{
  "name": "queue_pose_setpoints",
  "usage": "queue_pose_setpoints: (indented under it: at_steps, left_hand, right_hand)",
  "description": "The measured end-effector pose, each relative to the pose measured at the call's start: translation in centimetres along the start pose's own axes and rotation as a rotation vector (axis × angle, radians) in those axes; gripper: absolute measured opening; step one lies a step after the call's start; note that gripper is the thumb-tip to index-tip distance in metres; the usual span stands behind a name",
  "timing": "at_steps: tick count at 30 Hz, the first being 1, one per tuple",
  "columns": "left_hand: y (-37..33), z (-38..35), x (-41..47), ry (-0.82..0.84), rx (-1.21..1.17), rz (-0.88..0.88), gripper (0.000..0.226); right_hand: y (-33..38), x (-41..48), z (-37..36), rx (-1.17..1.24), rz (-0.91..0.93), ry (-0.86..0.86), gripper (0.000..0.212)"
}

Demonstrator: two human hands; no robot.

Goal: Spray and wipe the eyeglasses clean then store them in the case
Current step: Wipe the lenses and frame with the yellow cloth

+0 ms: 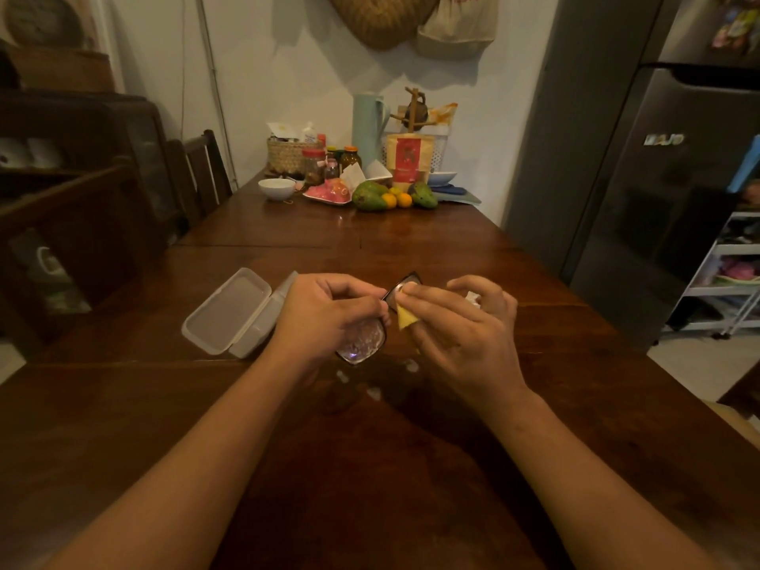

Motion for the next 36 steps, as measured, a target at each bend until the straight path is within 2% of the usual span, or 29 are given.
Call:
queue_pose_setpoints:
  at_steps: [5, 9, 14, 17, 19, 23, 29, 36]
  left_hand:
    - [0.0, 0.2, 0.1, -0.004, 0.02, 0.007, 0.013]
    - [0.0, -0.1, 0.1, -0.004, -0.008, 0.003, 0.009]
    - [0.1, 0.2, 0.2, -0.022, 0.014, 0.007, 0.008]
    - [0.2, 0.3, 0.2, -0.024, 0.029, 0.004, 0.01]
    - [0.2, 0.3, 0.2, -0.029, 0.041, -0.003, 0.011]
    - [0.2, 0.2, 0.2, -0.016, 0.035, -0.006, 0.011]
    - [0.0, -0.5, -0.1, 0.014, -0.008, -0.016, 0.008]
    - [-0.1, 0.2, 0.1, -0.045, 0.0, -0.022, 0.011]
  right_hand:
    - [0.1, 0.0, 0.1, 0.035, 0.038, 0.03, 0.034]
    - [-0.7, 0.2, 0.4, 0.005, -0.091, 0.039, 0.035]
    - [-0.3, 0.0, 0.4, 0.167, -0.155, 0.083, 0.044]
    - [-0.1, 0.2, 0.0, 0.219, -0.204, 0.033, 0.038]
    - [-0.1, 0.1, -0.5, 0.176, -0.183, 0.02, 0.03]
    - [-0.4, -0.1, -1.0, 0.18, -0.12, -0.003, 0.027]
    - [-1.4, -0.1, -0.9, 0.132, -0.173, -0.04, 0.028]
    - [0.6, 0.2, -0.3, 0.132, 0.001, -0.016, 0.032]
Point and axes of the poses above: each hand's wrist, its own x-axis towards the middle knuckle, its own z-axis out of the back of the hand, y = z × x, the point moved 4 cm from there along x, towards the middle knuckle, and after that the axes turned 1 degree about -z, right-handed, at the moved point
